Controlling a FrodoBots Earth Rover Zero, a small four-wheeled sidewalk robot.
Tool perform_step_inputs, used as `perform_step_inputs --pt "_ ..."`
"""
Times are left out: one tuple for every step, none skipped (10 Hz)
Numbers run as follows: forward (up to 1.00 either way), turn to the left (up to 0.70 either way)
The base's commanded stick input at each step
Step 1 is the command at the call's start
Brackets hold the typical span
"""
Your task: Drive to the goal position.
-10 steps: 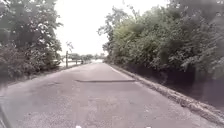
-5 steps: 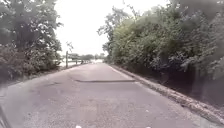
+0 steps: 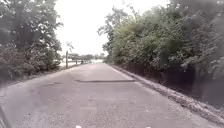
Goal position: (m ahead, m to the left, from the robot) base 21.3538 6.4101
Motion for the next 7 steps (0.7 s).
perform_step_inputs --pt "0.07 -0.01" --pt "0.07 -0.01" --pt "0.07 -0.01" --pt "0.07 -0.01" --pt "0.07 -0.01" --pt "0.07 -0.01" --pt "0.07 -0.01"
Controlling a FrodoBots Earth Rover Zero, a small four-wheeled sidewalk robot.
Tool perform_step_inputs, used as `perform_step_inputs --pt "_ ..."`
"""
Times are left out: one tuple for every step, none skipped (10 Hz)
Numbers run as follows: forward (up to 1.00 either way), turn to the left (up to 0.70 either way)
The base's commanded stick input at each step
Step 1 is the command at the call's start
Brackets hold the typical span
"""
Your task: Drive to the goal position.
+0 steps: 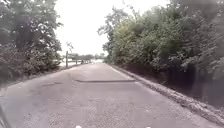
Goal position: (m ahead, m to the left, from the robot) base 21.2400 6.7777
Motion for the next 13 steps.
perform_step_inputs --pt "0.77 -0.01" --pt "1.0 -0.01" --pt "1.0 -0.01" --pt "1.0 -0.01" --pt "1.0 -0.01" --pt "1.0 -0.01" --pt "1.0 -0.01" --pt "1.0 -0.01" --pt "1.0 -0.01" --pt "1.0 -0.01" --pt "1.0 -0.01" --pt "1.0 -0.01" --pt "1.0 -0.01"
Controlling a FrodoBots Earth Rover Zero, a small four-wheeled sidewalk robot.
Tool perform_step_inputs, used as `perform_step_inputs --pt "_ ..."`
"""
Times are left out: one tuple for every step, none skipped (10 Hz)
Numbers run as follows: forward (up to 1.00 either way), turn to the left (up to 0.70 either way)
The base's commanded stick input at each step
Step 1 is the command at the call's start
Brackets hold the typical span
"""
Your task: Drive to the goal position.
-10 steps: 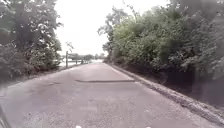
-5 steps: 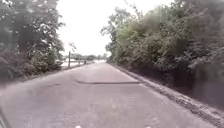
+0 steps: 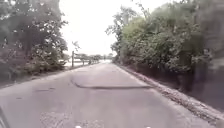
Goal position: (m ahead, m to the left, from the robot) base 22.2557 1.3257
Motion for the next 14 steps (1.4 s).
perform_step_inputs --pt "1.0 -0.01" --pt "1.0 -0.01" --pt "1.0 -0.01" --pt "1.0 -0.01" --pt "1.0 -0.01" --pt "1.0 -0.01" --pt "1.0 -0.01" --pt "1.0 -0.01" --pt "1.0 -0.01" --pt "1.0 -0.04" --pt "1.0 -0.06" --pt "1.0 -0.09" --pt "1.0 -0.11" --pt "1.0 -0.11"
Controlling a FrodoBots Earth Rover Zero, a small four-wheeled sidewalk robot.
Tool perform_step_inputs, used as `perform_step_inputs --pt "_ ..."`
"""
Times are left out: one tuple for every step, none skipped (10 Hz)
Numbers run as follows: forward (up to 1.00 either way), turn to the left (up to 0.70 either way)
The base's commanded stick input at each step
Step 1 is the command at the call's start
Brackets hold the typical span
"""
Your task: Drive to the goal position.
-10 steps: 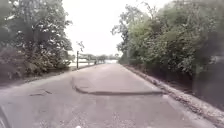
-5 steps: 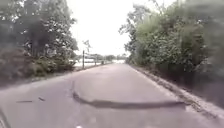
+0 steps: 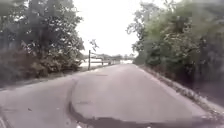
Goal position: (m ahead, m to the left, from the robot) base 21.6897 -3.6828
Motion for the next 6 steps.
perform_step_inputs --pt "1.0 -0.11" --pt "1.0 -0.11" --pt "1.0 -0.11" --pt "1.0 -0.11" --pt "1.0 -0.11" --pt "1.0 -0.1"
